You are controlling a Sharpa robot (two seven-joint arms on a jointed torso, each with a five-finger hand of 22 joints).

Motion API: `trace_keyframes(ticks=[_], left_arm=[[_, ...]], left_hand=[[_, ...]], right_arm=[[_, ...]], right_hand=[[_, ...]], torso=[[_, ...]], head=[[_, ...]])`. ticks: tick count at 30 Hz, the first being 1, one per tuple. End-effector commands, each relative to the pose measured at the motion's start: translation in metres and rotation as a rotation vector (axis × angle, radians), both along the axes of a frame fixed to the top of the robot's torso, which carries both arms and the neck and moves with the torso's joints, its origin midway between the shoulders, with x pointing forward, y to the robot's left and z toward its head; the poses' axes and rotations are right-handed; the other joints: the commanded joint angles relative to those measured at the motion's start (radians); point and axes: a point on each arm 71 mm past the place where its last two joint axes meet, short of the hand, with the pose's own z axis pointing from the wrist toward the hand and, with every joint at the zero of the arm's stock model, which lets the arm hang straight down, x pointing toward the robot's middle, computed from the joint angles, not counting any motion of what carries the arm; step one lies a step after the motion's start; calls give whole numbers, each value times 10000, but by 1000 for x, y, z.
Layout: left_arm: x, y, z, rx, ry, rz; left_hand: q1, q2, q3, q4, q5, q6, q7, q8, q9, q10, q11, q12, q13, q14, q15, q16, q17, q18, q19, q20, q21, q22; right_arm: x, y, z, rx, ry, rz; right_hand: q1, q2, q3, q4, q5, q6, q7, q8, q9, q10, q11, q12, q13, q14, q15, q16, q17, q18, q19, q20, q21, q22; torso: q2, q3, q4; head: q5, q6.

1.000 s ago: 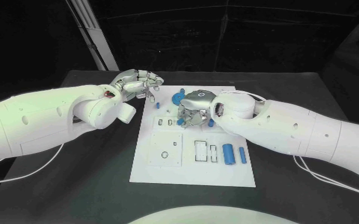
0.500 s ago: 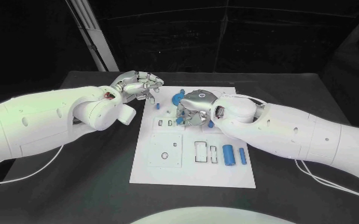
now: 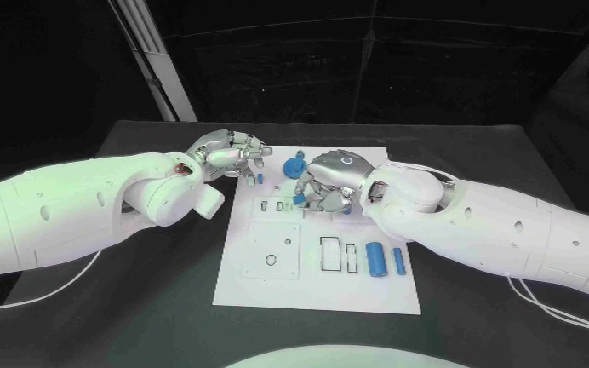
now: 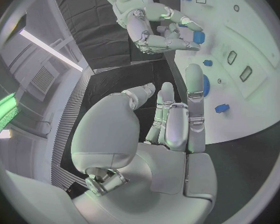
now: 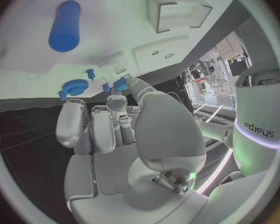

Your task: Assemble the parts on the task board

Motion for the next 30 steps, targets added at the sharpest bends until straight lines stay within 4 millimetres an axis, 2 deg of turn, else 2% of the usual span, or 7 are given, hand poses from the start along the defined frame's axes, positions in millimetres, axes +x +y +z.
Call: trace_keyframes(ticks=[1,7,10,18,22,30], left_arm=[[-5,-3,-7,1155,39,-775],[-11,-5,-18,2291,88,-1439],[-13,-8,-22,2647,58,-1694],[-17,-18,-26,3024,46,-2049],[-17,-22,-27,3134,5,-2177],[-18,-27,-27,3187,-6,-2271]], left_hand=[[-173,-16,-358,55,-37,191,-64,34,-85,199,-55,84,-25,205,-41,317,431,101,216,-30,307,320],[-222,-56,-985,95,-38,519,-181,-21,-272,469,-151,180,-51,518,-145,898,1287,-82,674,-132,1309,1495],[-100,-36,-1089,29,-30,609,-212,-63,-345,519,-187,167,-71,566,-174,996,1432,-116,741,-160,1501,1715],[178,-23,-1228,-152,-11,914,-316,-100,-485,742,-283,166,-102,749,-260,1338,1981,-239,1001,-238,2185,2544],[37,-81,-1504,-65,-16,1105,-376,-106,-558,937,-340,199,-96,837,-304,1492,2232,-295,1119,-284,2506,2924],[-394,-170,-2589,280,-93,1334,-445,-124,-692,1176,-380,272,-29,916,-359,1634,2476,-359,1207,-336,2875,3369]], right_arm=[[-2,-4,7,668,-79,-398],[-7,-11,12,937,-91,-551],[-10,-13,14,1045,-93,-590],[-13,-12,16,1176,-84,-627],[-14,-11,17,1190,-72,-659],[-15,-10,17,1194,-95,-675]], right_hand=[[-117,-36,75,104,203,167,-141,67,11,82,-19,-94,-40,560,-68,48,2,-186,84,-8,78,82],[-149,-117,210,168,553,195,-154,63,8,145,-33,-171,-36,565,-81,59,20,-209,146,-21,138,204],[-148,-162,281,182,728,203,-158,60,7,169,-36,-204,-29,565,-86,58,21,-216,162,-26,157,240],[-151,-182,303,188,781,204,-157,58,6,179,-36,-208,-17,566,-87,62,27,-219,170,-27,165,257],[-154,-194,313,191,806,207,-157,58,6,192,-37,-196,4,566,-88,61,26,-221,175,-27,170,267],[-169,-211,313,202,813,212,-156,60,7,217,-35,-163,48,568,-87,66,33,-221,175,-28,171,268]], torso=[[6,-5,5],[8,-5,16],[20,1,8],[23,1,4],[21,-1,9],[27,-3,7]], head=[[27,37],[26,74],[59,100],[80,105],[67,107],[68,75]])
